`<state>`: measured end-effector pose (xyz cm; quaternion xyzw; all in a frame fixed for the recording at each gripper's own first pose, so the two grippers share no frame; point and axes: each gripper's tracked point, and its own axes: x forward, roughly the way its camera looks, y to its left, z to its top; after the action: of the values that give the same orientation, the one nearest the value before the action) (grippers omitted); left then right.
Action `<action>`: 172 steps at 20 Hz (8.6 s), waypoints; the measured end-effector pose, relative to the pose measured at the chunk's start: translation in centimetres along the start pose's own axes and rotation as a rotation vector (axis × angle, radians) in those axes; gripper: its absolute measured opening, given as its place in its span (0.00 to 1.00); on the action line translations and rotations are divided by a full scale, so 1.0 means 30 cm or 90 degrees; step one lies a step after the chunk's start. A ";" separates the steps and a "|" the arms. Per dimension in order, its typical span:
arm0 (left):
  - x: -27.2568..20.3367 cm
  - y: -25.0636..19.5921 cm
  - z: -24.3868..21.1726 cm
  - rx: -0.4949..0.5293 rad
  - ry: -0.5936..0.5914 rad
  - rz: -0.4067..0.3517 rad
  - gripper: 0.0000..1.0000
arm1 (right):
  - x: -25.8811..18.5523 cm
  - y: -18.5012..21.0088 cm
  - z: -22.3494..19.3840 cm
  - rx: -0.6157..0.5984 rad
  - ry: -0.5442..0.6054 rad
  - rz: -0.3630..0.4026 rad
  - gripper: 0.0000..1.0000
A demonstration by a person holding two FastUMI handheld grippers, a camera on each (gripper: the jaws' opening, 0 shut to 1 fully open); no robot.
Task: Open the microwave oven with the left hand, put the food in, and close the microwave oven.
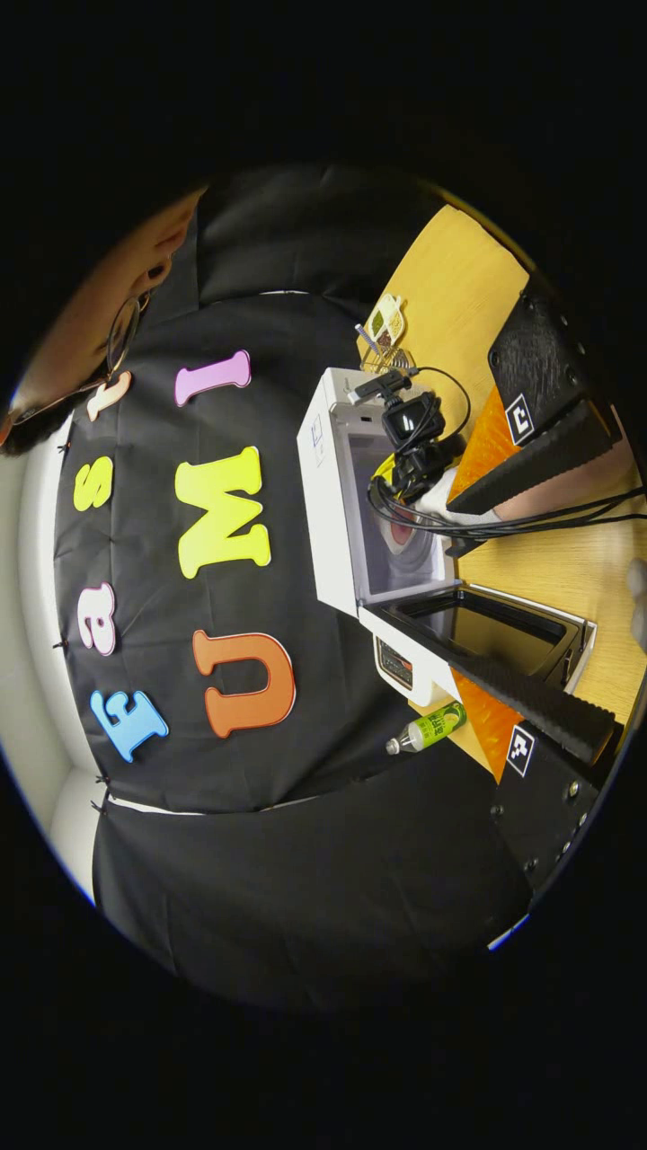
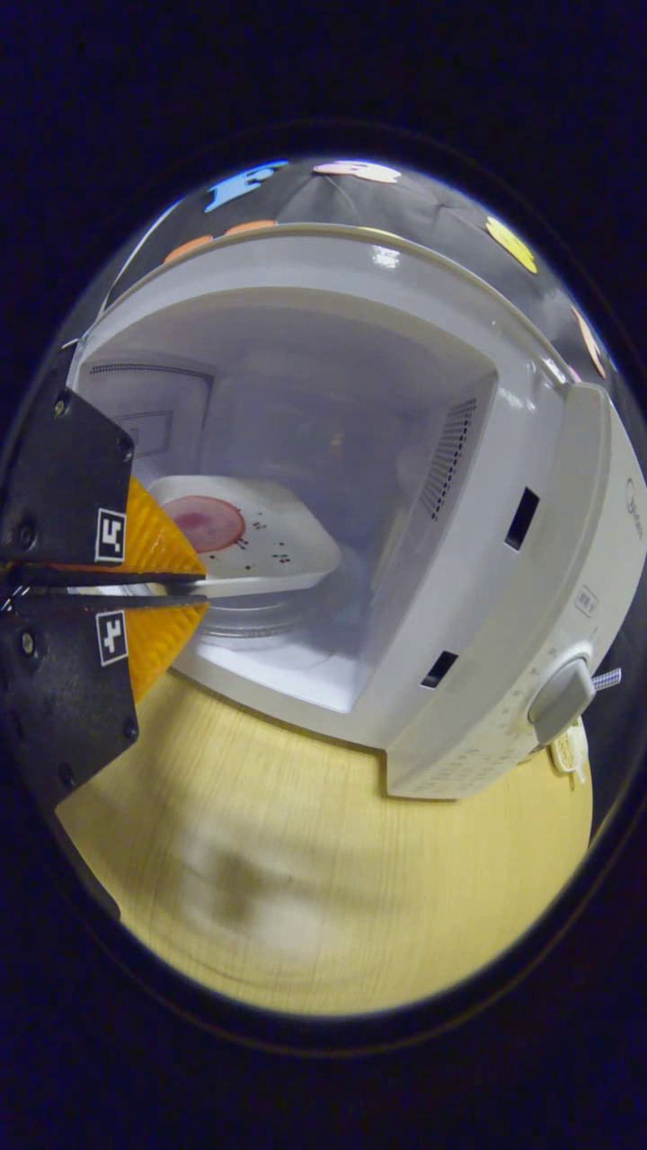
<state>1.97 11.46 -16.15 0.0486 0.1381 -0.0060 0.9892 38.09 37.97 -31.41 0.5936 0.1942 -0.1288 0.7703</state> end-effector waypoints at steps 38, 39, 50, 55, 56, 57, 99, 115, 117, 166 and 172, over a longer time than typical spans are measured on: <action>-0.059 0.144 0.217 -0.059 -0.124 0.017 0.84 | -1.320 0.004 0.910 -0.787 -0.223 0.051 1.00; -0.059 0.143 0.220 -0.060 -0.125 0.017 0.95 | -1.331 -0.002 0.911 -0.782 -0.218 0.051 0.92; -0.071 0.263 0.155 -0.034 -0.139 0.057 0.00 | -1.348 -0.031 0.861 -0.775 -0.180 0.046 0.92; -0.068 0.466 0.031 -0.022 -0.113 0.130 0.00 | -1.353 -0.040 0.849 -0.778 -0.170 0.036 0.92; -0.065 0.496 -0.005 -0.034 -0.103 0.136 0.00 | -1.357 -0.040 0.845 -0.779 -0.168 0.035 0.92; -0.060 0.527 -0.043 -0.046 -0.094 0.143 0.00 | -1.357 -0.039 0.837 -0.779 -0.165 0.036 0.92; 0.199 -0.255 -0.237 0.000 -0.036 -0.166 0.00 | -1.386 -0.098 0.888 -0.744 -0.118 -0.026 0.92; 0.458 -0.582 -0.126 0.023 -0.042 -0.234 0.00 | -1.368 -0.148 1.084 -0.716 -0.135 -0.087 1.00; 0.501 -0.612 -0.129 0.027 -0.037 -0.242 0.00 | -1.372 -0.163 1.104 -0.717 -0.141 -0.099 1.00; -0.057 -0.129 0.293 -0.060 -0.131 -0.053 0.94 | -1.307 0.111 0.753 -0.805 -0.136 0.118 0.92; -0.093 -0.007 0.332 -0.073 -0.150 0.003 0.94 | -1.320 0.149 0.726 -0.808 -0.151 0.136 1.00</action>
<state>2.00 10.26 -5.89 -0.0085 0.0209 -0.0013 0.9997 7.89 16.87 -4.85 0.0217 0.0860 0.0236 0.9958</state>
